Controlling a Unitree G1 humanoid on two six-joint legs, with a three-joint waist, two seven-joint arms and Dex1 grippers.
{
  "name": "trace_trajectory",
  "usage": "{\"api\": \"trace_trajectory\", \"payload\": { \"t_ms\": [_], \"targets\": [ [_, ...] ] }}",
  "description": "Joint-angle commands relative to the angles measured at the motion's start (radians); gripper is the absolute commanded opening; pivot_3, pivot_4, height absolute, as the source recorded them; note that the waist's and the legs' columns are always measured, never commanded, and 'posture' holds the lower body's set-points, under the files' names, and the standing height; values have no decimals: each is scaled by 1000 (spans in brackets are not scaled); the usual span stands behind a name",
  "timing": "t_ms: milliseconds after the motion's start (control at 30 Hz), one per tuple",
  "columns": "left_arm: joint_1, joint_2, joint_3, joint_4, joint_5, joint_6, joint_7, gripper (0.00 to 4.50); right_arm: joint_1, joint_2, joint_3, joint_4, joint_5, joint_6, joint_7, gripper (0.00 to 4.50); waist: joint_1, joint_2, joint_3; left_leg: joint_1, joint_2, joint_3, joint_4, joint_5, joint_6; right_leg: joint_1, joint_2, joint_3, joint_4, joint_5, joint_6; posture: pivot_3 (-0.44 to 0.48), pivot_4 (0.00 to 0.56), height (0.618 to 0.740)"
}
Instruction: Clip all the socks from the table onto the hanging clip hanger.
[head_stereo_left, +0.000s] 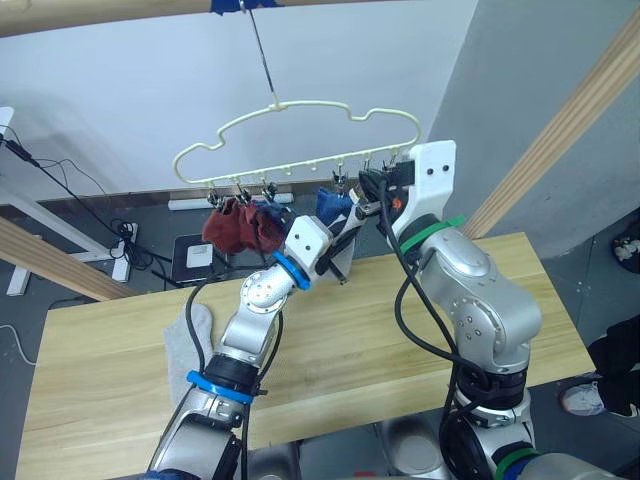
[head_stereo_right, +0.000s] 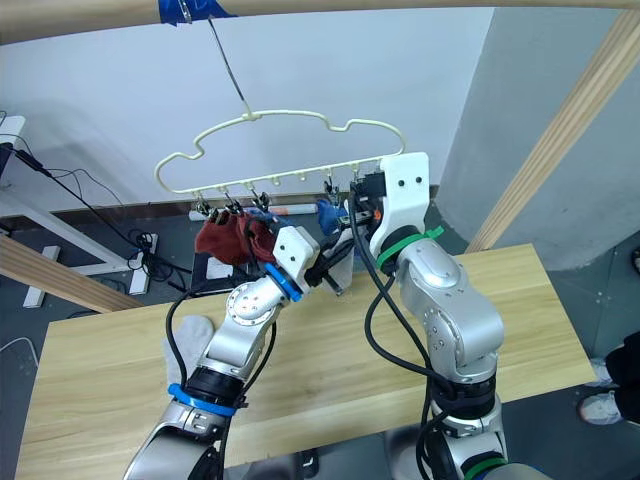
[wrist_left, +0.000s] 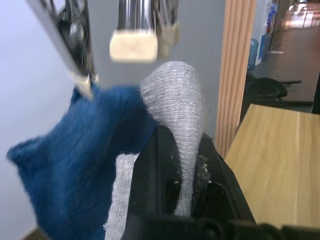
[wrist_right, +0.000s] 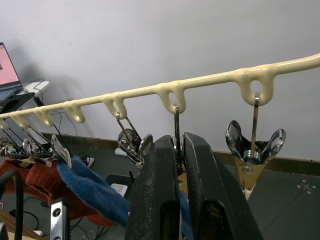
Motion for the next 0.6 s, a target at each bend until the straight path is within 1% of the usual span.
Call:
{"api": "trace_trajectory", "payload": {
  "t_ms": [33, 600],
  "targets": [
    [-16, -6, -1, -20, 0, -28, 6, 4, -4, 7, 13, -50, 20, 2, 0, 0, 0, 0, 0, 0, 0, 0, 0, 0, 0, 0, 0, 0, 0, 0, 0, -297, 304, 737],
    [-41, -15, 11, -12, 4, 1, 49, 4, 8, -14, 30, -57, 26, 23, -10, 0, 0, 0, 0, 0, 0, 0, 0, 0, 0, 0, 0, 0, 0, 0, 0, -296, 304, 737]
  ]
}}
